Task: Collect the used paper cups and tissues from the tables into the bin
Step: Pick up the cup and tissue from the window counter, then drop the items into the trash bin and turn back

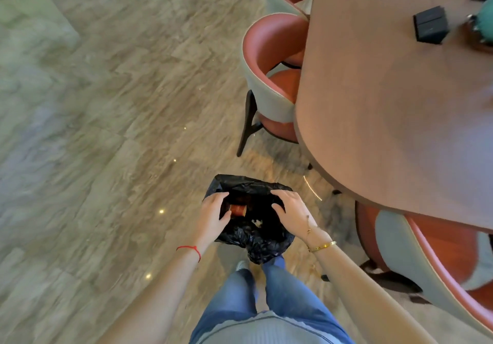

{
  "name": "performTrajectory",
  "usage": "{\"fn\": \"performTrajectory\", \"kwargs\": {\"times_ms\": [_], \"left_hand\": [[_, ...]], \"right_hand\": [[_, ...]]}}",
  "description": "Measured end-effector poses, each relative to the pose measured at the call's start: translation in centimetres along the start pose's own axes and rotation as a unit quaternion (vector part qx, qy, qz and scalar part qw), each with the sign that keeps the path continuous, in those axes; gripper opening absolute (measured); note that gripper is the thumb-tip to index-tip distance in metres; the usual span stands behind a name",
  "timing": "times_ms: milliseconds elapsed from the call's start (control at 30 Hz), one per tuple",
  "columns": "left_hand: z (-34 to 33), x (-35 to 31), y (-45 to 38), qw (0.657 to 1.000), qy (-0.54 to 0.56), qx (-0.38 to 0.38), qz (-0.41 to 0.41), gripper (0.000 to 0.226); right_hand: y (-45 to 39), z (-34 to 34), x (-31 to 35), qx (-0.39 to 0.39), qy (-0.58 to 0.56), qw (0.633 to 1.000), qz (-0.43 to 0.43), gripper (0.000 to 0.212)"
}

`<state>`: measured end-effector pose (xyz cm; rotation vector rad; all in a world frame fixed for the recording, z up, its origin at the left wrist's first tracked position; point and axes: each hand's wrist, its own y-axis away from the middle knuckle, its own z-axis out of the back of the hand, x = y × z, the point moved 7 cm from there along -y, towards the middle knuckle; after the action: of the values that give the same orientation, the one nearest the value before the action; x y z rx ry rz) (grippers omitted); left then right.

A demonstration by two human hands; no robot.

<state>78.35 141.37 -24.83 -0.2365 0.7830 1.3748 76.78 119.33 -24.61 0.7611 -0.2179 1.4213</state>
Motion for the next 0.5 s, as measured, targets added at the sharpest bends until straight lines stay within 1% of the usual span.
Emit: {"fn": "performTrajectory", "kwargs": {"times_ms": [167, 233, 333, 500], "left_hand": [[2.9, -2.2, 1.1, 0.998, -0.021, -0.010, -0.055, 0.042], [3.6, -3.2, 1.6, 0.995, -0.049, -0.014, -0.083, 0.039], [4.3, -5.4, 2.3, 0.988, -0.088, -0.014, -0.128, 0.038], [3.8, -10.5, 4.1, 0.972, -0.121, 0.002, -0.203, 0.035]], "right_hand": [[4.1, 2.7, 1.4, -0.079, 0.016, 0.997, -0.006, 0.041], [6.0, 3.5, 1.4, -0.108, 0.019, 0.994, -0.017, 0.041], [9.0, 5.1, 0.5, -0.155, 0.018, 0.987, -0.040, 0.041], [15.1, 7.7, -2.3, -0.220, 0.000, 0.972, -0.085, 0.039]]}}
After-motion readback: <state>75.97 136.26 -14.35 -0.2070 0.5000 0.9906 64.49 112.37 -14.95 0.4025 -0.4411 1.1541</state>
